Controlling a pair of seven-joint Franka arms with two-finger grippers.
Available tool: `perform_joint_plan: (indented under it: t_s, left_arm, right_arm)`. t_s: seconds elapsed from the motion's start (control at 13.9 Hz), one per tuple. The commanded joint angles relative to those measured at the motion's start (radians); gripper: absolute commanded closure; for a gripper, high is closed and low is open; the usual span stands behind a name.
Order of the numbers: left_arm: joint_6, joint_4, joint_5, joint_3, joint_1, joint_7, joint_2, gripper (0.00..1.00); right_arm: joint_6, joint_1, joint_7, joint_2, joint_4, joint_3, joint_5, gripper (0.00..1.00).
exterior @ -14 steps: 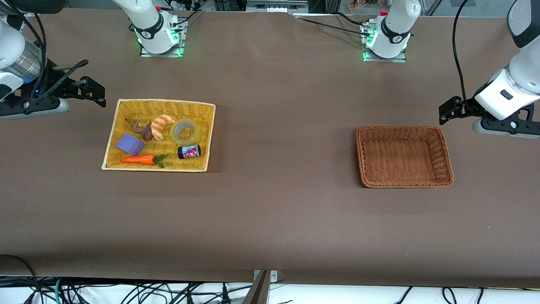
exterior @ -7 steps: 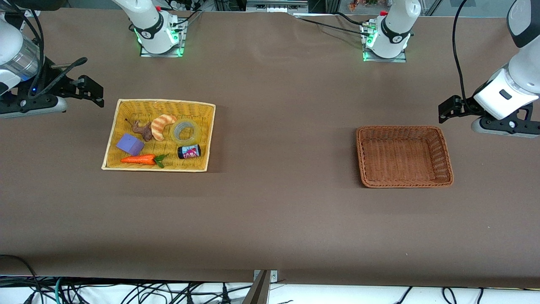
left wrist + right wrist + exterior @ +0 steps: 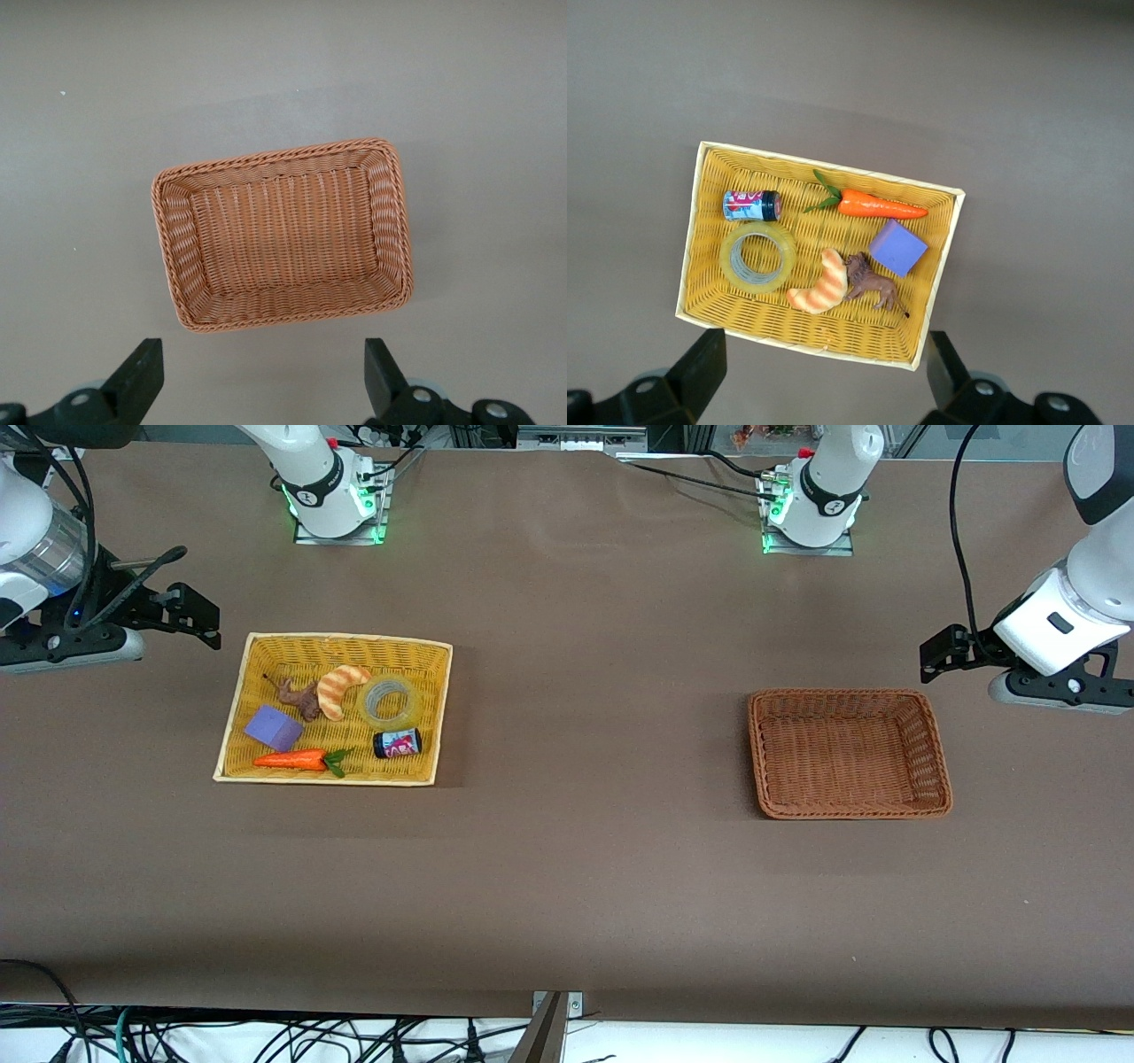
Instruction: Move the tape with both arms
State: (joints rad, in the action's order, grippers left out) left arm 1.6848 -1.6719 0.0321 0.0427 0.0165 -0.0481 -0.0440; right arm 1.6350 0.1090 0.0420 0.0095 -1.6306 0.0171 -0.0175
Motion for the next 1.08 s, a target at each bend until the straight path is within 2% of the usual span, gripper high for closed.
perform_joint_plan:
  t_s: [0.0,1.01]
  left_arm:
    - [-0.023,0.032,-0.001,0.002,0.011,-0.018,0.004,0.0]
    - [-0.037,0.037,-0.001,0.0,0.008,-0.019,-0.002,0.0]
  right_arm:
    - [-0.014,-0.006,0.01,0.003,0.014,0.011,-0.015,0.0]
    - [-0.015,-0.005,0.01,0.003,0.009,0.014,-0.019,0.0]
